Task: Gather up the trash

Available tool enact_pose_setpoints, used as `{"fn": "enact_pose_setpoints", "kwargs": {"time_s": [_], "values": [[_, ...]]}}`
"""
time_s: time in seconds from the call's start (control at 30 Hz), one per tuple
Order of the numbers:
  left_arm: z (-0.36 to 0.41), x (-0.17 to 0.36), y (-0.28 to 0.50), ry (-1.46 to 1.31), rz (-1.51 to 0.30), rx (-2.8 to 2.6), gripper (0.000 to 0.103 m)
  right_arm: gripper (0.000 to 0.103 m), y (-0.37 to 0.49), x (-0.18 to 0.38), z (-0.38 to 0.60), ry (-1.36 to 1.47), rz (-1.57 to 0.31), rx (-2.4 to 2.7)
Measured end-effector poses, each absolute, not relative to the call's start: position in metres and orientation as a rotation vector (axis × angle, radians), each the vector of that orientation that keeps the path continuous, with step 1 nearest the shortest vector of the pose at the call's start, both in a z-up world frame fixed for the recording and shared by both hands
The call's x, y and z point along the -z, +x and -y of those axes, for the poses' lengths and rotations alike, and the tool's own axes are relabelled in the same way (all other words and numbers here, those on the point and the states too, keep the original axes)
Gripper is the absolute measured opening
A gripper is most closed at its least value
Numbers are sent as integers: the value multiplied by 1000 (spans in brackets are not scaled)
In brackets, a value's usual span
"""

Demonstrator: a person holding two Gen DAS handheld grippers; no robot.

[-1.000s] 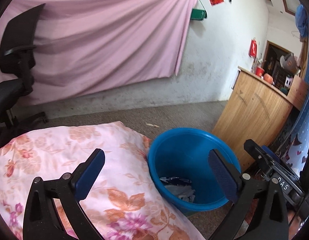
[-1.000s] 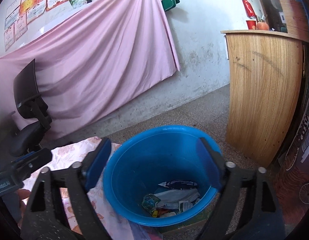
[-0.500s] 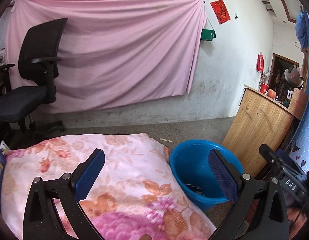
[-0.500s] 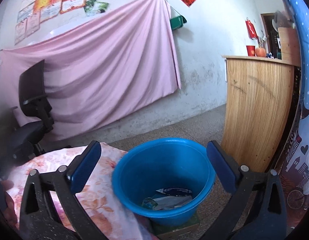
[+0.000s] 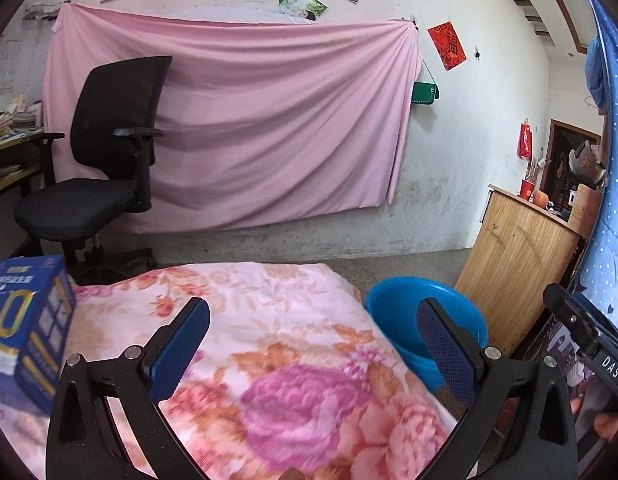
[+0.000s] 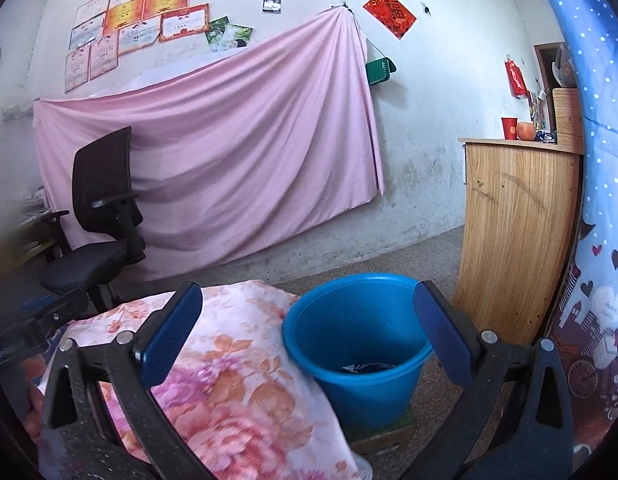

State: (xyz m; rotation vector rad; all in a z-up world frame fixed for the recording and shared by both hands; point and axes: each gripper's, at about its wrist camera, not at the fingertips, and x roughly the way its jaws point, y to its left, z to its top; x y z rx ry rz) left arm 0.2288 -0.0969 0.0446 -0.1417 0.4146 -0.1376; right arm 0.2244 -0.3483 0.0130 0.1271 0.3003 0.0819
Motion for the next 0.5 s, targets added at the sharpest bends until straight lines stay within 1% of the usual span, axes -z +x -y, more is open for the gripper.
{"fn": "enact_pose_setpoints", "kwargs": {"time_s": [0.23, 0.5], "values": [[75, -47, 176, -128, -380, 117, 101, 103, 182, -13, 330, 125, -285, -107], [57, -37, 128, -97, -357, 92, 101, 103, 132, -3, 301, 111, -237, -111]]}}
